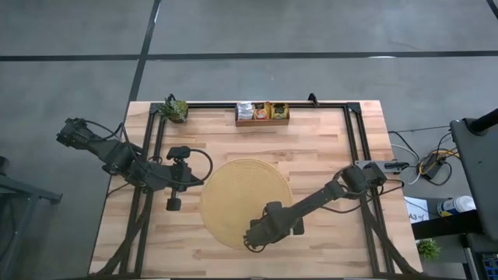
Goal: Pick & Place Tea
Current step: Put the orange tea bag into the left section of the wooden organizer
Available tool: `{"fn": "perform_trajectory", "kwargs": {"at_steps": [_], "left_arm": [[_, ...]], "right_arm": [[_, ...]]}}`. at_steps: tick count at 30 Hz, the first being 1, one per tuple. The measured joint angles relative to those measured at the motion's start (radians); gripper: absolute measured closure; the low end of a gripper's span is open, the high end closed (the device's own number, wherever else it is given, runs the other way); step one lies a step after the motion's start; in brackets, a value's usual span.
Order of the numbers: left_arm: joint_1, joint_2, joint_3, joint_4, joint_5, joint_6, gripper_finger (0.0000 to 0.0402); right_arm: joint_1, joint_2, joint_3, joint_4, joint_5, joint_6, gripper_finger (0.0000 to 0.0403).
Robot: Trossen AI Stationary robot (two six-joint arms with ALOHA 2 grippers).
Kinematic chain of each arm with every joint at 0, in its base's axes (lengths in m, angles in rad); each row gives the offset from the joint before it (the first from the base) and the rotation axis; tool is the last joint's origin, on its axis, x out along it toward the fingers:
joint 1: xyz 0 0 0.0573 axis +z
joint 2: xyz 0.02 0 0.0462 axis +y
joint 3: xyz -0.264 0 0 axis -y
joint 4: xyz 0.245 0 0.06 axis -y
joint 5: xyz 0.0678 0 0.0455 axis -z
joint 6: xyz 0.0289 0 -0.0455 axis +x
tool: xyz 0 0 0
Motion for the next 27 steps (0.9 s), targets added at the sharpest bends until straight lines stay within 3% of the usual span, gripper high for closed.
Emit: {"fn": "perform_trajectory", "kwargs": {"at_steps": [6, 19, 27], "left_arm": [[0.000, 0.000, 0.000, 0.000, 0.000, 0.000, 0.0401], [0.000, 0.000, -0.001, 0.000, 0.000, 0.000, 0.0401], [0.000, 0.000, -0.001, 0.000, 0.000, 0.000, 0.0401]], "right_arm": [[0.000, 0.000, -0.007, 0.003, 0.001, 0.000, 0.0388], [0.001, -0.009, 0.004, -0.007, 0.035, -0.057, 0.0395], [0.001, -0.023, 0.109, -0.158, 0.109, -0.135, 0.0395]]}}
